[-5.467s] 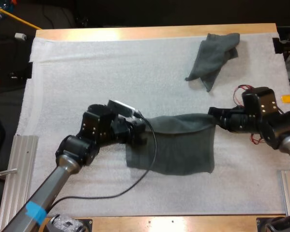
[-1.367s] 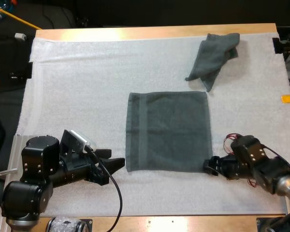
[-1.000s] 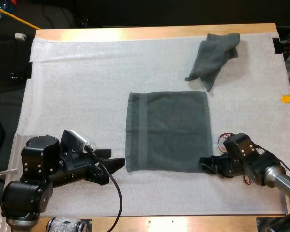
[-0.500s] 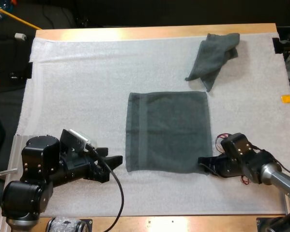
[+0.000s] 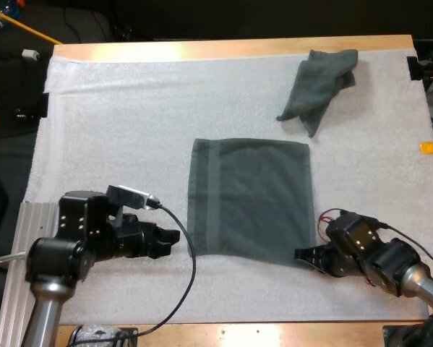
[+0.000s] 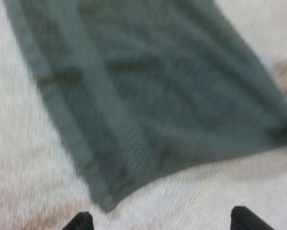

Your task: Pick towel from pile, fold and stack

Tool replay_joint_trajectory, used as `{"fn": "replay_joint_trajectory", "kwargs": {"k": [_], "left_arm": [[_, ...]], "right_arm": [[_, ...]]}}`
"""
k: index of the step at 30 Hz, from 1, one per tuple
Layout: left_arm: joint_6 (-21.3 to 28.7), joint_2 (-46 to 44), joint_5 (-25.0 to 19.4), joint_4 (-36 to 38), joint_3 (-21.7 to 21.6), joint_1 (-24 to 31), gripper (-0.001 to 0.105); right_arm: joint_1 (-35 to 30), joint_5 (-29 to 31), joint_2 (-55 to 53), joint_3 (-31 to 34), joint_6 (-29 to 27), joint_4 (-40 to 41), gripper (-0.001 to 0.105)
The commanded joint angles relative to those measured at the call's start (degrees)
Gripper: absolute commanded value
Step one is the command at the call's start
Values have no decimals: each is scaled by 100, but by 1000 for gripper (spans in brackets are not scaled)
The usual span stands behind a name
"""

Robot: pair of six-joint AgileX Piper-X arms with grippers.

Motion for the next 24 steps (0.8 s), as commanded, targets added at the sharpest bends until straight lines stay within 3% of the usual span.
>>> {"fn": "replay_joint_trajectory", "kwargs": {"k": [1, 8, 13, 19, 24], "left_arm": [[36, 125, 19, -87, 108, -30, 56], [36, 869, 471, -675, 702, -30, 56], [27, 1340, 521, -1037, 789, -58, 56], [-15, 1921, 521, -1542, 789, -550, 56], [-607, 2452, 425, -1885, 789, -784, 56]], "right_arm": [[20, 206, -115, 6, 22, 258, 0], [18, 392, -307, 6, 22, 456, 0], [18, 392, -307, 6, 85, 456, 0], [18, 392, -307, 6, 220, 456, 0], [18, 392, -307, 6, 345, 456, 0]]}}
